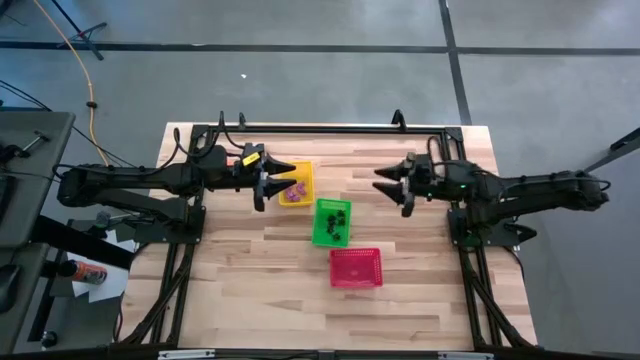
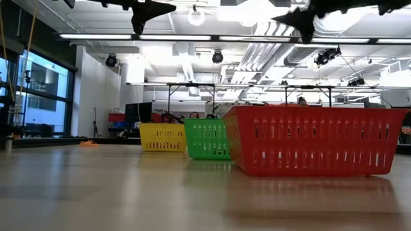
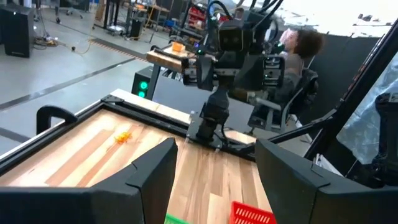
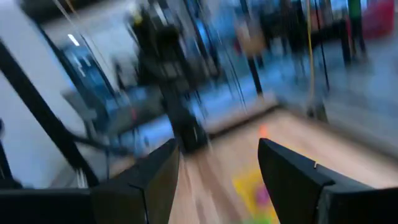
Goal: Sort Halloween decoration
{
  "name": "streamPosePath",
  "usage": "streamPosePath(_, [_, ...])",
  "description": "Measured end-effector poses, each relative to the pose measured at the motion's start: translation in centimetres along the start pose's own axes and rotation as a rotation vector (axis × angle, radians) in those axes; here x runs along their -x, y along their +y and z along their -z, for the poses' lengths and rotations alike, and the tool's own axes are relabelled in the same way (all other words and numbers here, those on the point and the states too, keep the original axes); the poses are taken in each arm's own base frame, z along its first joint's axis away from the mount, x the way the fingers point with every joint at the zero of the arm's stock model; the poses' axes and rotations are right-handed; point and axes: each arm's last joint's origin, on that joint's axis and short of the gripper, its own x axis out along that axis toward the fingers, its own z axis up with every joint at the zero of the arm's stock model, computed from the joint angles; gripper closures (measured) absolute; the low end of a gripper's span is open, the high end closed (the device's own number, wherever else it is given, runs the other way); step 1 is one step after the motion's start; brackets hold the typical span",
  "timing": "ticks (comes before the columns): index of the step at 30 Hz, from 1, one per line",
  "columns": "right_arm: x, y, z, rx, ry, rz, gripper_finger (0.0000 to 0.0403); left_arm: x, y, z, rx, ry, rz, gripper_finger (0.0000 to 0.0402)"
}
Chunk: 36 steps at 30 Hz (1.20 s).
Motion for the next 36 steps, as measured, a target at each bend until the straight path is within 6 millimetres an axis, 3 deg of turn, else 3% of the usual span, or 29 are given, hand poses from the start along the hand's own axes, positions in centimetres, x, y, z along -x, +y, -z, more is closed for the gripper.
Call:
streamPosePath(4, [0.2,0.5,-1.4,0.101,-0.178,-0.057,0.0190,0.0,-0.1,-0.3,-0.001,-0.032,0.010,0.0193])
streamPosePath(8, [0.3,0.7,-2.0,0.168,-0.236,-0.066,0.0190,0.0,-0.1,-0.5,-0.001,-0.047,0.015,0.0193])
streamPosePath(36, [0.2,0.7,-1.8,0.128,-0.228,-0.067,0.0190,0.0,-0.2,-0.5,-0.001,-0.052,0.016,0.0193])
